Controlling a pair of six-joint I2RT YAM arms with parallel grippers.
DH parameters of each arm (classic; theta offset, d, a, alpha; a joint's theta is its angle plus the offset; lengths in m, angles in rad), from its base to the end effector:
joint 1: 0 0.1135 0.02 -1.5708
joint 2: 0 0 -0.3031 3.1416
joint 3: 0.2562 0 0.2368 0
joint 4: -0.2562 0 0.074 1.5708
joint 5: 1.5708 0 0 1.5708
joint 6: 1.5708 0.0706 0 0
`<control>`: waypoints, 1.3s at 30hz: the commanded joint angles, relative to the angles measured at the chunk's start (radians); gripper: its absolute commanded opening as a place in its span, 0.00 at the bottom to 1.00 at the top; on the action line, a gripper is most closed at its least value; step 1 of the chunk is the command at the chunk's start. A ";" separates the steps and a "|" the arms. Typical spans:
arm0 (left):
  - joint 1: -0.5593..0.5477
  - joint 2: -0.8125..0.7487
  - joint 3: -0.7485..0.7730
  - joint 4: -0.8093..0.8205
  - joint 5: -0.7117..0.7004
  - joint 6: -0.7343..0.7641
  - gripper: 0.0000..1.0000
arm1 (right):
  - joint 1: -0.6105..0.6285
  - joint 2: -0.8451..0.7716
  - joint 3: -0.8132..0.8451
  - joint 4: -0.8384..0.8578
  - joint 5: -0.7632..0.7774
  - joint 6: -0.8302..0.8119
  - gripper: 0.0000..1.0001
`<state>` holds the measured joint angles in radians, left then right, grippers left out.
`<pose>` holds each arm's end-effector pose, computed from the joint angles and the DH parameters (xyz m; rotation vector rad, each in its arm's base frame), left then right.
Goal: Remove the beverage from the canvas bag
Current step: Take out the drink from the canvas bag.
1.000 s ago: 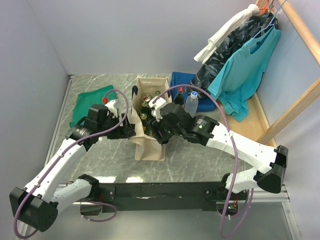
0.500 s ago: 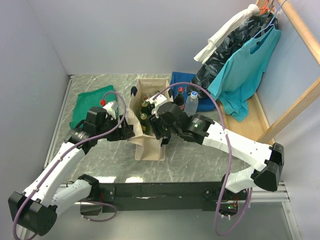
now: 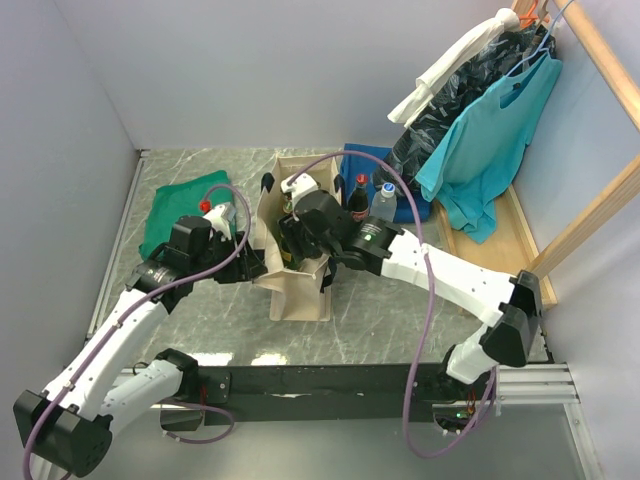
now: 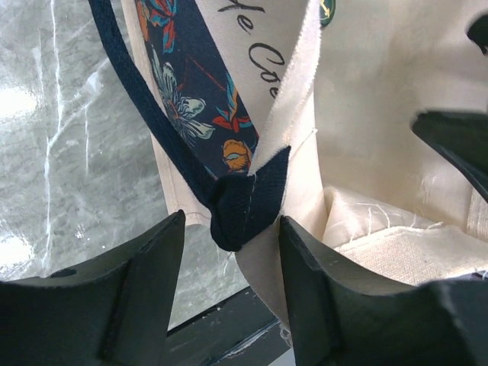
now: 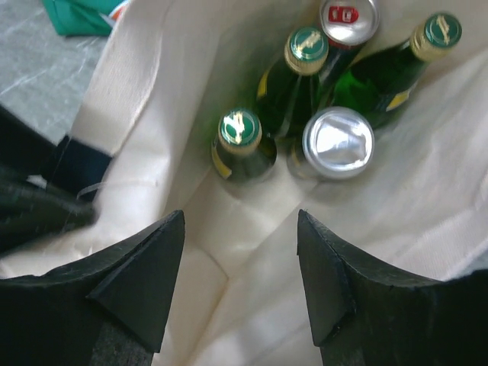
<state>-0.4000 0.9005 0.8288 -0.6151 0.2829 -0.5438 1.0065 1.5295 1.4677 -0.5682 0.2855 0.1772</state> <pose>0.1527 -0.0860 0.3046 -0.0109 2.3582 -0.8046 0.2063 0.2888 0.3786 -0.7353 2.0674 0.3598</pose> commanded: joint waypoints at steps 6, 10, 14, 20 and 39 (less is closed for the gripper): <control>-0.011 0.003 -0.013 -0.057 0.022 0.019 0.55 | -0.022 0.066 0.094 0.067 0.017 -0.018 0.68; -0.011 -0.009 -0.017 -0.048 0.024 0.015 0.56 | -0.039 0.096 0.120 0.065 -0.002 -0.019 0.68; -0.013 -0.026 -0.020 -0.046 0.018 0.012 0.57 | -0.071 0.112 0.137 0.083 -0.091 0.007 0.68; -0.013 -0.043 -0.025 -0.043 0.010 0.007 0.58 | -0.106 0.146 0.164 0.074 -0.172 0.021 0.68; -0.016 -0.077 -0.025 -0.040 0.013 0.007 0.59 | -0.108 0.245 0.191 0.008 -0.230 0.039 0.65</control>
<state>-0.4095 0.8352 0.8135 -0.6182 0.2901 -0.5438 0.8986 1.7714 1.6550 -0.5644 0.0608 0.2054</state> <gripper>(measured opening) 0.586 0.655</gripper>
